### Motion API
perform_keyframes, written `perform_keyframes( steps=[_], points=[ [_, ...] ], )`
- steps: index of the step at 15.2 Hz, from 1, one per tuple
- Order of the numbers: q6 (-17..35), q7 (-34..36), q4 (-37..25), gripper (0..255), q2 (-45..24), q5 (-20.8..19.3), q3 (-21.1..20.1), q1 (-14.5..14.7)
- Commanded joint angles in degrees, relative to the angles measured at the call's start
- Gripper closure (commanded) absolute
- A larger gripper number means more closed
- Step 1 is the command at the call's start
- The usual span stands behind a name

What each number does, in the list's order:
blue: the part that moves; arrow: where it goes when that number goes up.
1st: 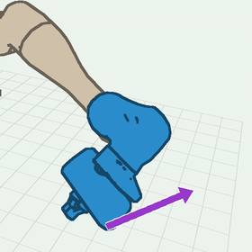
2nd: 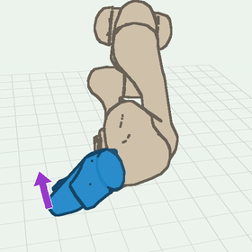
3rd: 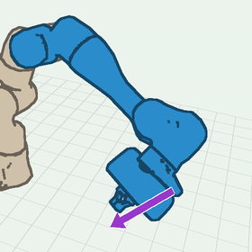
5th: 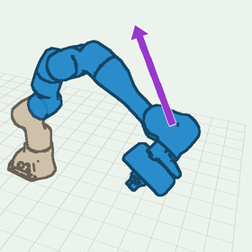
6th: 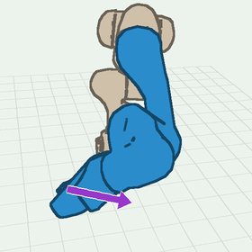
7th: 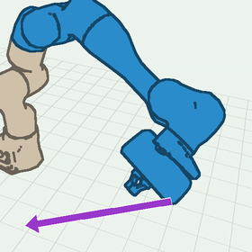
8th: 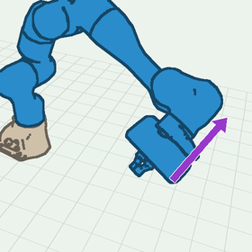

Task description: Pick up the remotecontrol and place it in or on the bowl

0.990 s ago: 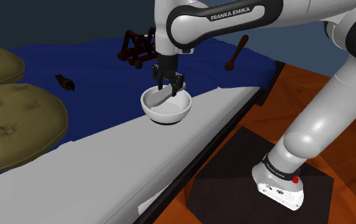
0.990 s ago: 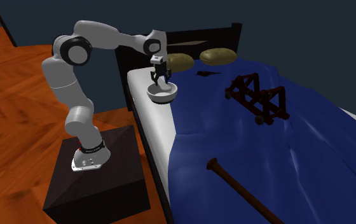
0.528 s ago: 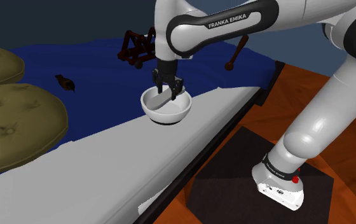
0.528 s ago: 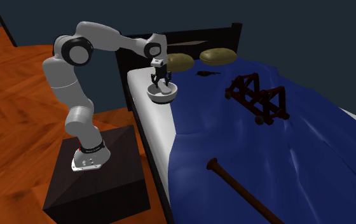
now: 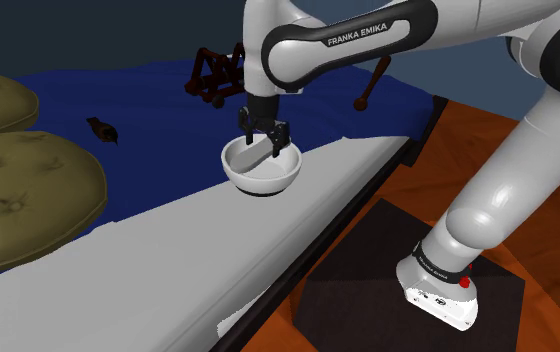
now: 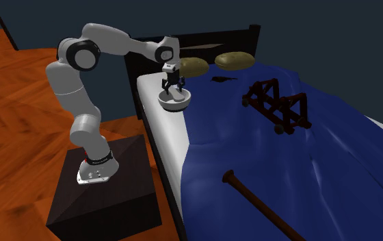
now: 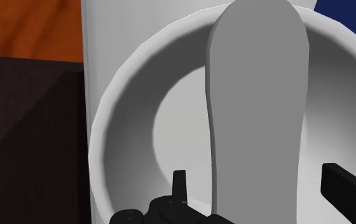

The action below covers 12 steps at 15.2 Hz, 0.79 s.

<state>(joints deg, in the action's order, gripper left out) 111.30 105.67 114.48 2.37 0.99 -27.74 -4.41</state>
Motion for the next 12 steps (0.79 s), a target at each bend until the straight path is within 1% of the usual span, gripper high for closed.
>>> perform_keyframes(
  steps=[1, 5, 12],
  points=[
    [-0.1, 0.0, -0.1, 0, -0.1, 0.0, 0.0, 0.0],
    [-7.3, -0.3, -6.5, 0, 0.9, 0.4, 0.2, -0.1],
    [-7.3, -0.3, -6.5, 0, 0.9, 0.4, 0.2, -0.1]
  ],
)
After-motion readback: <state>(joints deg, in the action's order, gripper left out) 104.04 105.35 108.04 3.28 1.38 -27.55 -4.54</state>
